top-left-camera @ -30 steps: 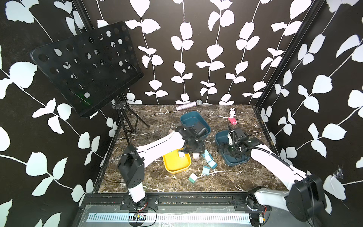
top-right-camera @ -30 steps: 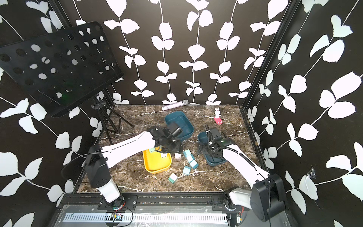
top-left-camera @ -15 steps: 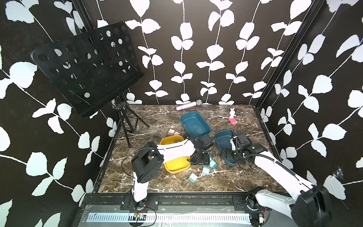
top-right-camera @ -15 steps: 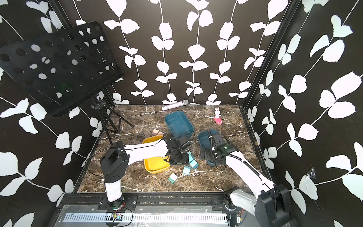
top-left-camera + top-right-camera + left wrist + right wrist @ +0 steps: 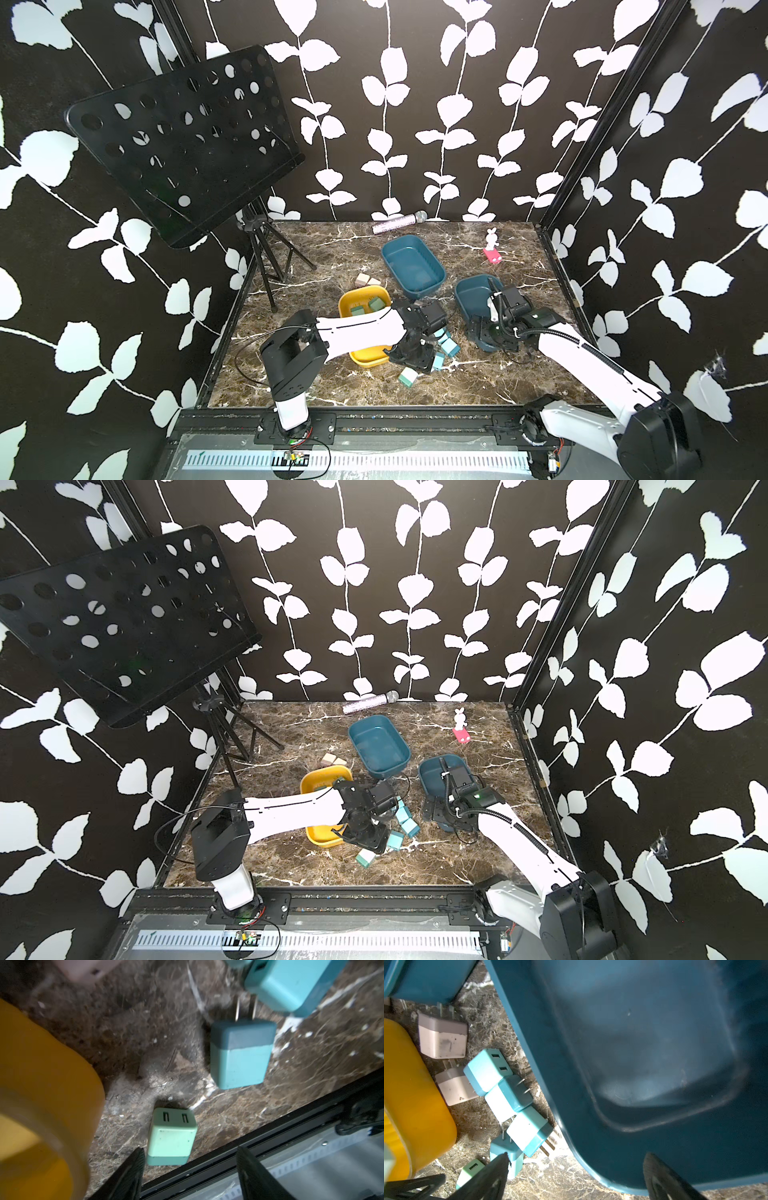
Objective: Place the plugs by color into the storage box
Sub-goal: Pick up the plug from the center of the board.
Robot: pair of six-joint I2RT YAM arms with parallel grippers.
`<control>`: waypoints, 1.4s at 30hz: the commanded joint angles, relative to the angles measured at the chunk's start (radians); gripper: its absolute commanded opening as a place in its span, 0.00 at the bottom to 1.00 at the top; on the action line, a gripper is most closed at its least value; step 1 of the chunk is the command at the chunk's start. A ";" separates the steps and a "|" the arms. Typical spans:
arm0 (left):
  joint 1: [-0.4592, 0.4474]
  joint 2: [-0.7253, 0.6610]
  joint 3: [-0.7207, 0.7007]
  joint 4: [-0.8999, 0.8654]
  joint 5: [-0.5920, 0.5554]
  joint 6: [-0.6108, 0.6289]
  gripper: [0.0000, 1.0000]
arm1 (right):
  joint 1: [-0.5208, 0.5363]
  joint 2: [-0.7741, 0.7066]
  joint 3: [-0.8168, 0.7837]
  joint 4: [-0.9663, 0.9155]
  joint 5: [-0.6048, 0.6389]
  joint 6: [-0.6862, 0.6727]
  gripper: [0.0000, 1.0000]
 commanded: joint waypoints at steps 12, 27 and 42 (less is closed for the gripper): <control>-0.028 -0.053 -0.164 0.159 -0.028 0.135 0.70 | 0.001 -0.002 0.005 -0.014 0.015 0.012 0.98; -0.069 -0.010 -0.118 0.126 -0.059 0.147 0.39 | 0.001 0.000 0.001 -0.007 0.022 0.027 0.98; -0.021 -0.083 0.155 -0.028 -0.144 0.137 0.35 | 0.002 0.017 0.025 0.005 0.024 0.026 0.98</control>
